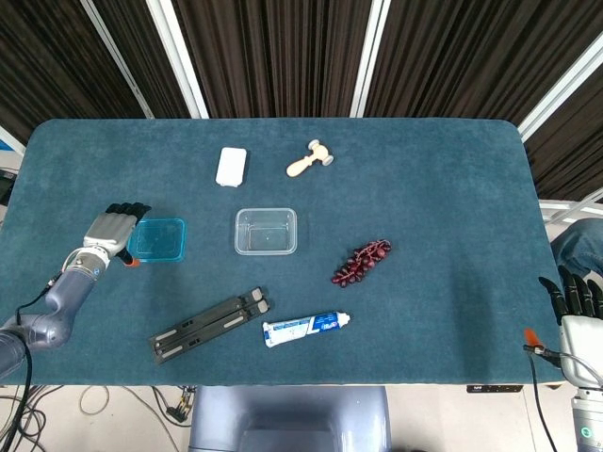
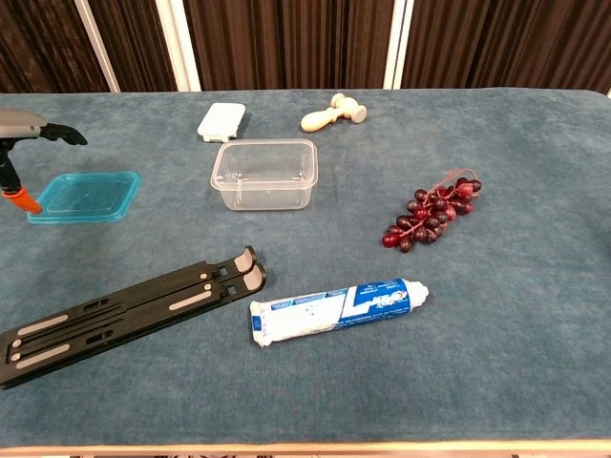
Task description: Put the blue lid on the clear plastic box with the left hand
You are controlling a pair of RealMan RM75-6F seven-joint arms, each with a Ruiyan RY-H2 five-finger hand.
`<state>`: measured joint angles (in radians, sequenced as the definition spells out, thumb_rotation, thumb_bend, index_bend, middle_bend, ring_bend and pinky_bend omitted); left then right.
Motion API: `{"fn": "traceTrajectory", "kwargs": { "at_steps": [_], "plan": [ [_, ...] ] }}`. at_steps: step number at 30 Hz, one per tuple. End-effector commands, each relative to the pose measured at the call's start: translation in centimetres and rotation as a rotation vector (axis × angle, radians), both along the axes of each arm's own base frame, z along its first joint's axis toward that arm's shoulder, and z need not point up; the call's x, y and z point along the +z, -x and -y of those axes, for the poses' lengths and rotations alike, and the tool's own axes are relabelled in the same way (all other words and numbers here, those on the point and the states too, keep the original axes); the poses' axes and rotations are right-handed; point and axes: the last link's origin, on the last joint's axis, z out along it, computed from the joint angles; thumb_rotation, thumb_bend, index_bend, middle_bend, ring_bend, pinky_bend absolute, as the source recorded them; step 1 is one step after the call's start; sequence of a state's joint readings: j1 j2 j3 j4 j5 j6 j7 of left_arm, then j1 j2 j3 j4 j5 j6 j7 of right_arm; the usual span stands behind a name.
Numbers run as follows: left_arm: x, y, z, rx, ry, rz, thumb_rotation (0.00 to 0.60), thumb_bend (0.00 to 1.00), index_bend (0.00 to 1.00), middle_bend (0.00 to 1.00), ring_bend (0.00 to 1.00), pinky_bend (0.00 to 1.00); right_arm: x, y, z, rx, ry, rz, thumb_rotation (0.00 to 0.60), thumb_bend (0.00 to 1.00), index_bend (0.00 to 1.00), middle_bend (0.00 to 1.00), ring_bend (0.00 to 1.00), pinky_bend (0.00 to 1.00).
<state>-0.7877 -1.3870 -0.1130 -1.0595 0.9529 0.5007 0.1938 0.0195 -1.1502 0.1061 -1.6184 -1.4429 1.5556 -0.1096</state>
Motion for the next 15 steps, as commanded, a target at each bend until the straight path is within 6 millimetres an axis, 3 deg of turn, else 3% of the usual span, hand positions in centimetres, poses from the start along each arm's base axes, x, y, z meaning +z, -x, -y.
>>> {"fn": "traceTrajectory", "kwargs": {
  "at_steps": [1, 15],
  "plan": [
    [-0.5, -0.4, -0.5, 0.001, 0.008, 0.000, 0.600, 0.07, 0.04, 0.05, 0.00, 0.05, 0.0, 0.0, 0.0, 0.000, -0.002, -0.001, 0.600, 0.29, 0.17, 0.04, 0.02, 0.00],
    [-2.5, -0.9, -0.9, 0.002, 0.045, -0.005, 0.600, 0.07, 0.03, 0.04, 0.00, 0.05, 0.0, 0.1, 0.0, -0.008, 0.000, -0.007, 0.600, 0.29, 0.17, 0.04, 0.02, 0.00]
  ]
}}
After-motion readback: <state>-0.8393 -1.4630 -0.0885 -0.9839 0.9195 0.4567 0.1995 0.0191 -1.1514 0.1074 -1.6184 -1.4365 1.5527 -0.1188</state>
